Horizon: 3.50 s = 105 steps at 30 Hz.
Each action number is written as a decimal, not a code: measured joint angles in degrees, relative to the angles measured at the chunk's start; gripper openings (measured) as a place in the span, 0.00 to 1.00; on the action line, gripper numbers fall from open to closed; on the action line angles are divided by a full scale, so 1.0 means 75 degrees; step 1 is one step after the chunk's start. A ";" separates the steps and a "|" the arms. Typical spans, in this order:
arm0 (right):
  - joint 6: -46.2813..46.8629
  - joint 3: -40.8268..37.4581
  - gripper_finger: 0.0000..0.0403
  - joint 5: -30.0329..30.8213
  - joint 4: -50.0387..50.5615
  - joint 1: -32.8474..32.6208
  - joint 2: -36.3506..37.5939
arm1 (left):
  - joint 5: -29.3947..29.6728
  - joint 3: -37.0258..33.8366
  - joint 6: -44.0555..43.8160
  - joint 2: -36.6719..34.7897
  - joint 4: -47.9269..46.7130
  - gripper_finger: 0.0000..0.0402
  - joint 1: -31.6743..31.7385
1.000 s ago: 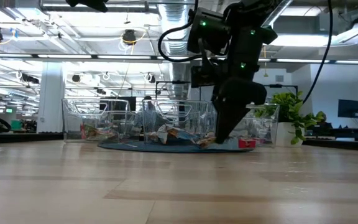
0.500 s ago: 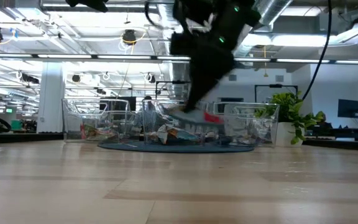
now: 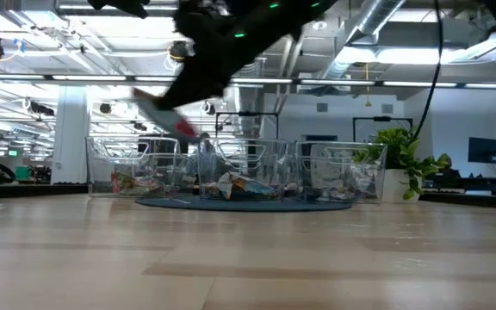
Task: Pick and place Granola Bars by type
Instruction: Put the red granola bar into the left transparent bin
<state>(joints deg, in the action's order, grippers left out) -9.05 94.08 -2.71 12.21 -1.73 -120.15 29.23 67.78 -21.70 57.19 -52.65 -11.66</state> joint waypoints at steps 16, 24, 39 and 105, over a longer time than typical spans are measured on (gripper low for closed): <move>0.0457 0.2745 0.10 -0.1480 0.1326 0.0177 -0.1894 | -0.0401 0.0001 -0.1984 0.0020 -0.3131 0.49 -0.0148; 0.1001 0.2745 0.40 -0.1699 0.1674 0.0405 -0.1801 | -0.0032 -0.0118 -0.2164 0.0017 -0.3435 0.49 -0.0251; -0.0063 0.2747 0.56 -0.1826 0.4762 0.0825 -0.0514 | -0.1212 -0.2668 -0.1807 0.0020 0.0066 0.49 -0.0419; 0.3160 0.1873 0.30 0.4878 0.7771 -0.2767 0.6434 | -0.4281 -0.4591 0.2815 0.3204 0.3721 0.22 0.0969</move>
<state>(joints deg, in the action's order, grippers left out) 14.65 108.13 33.88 70.49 -22.49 -71.89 -2.87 33.34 -0.59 81.22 -24.74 -4.40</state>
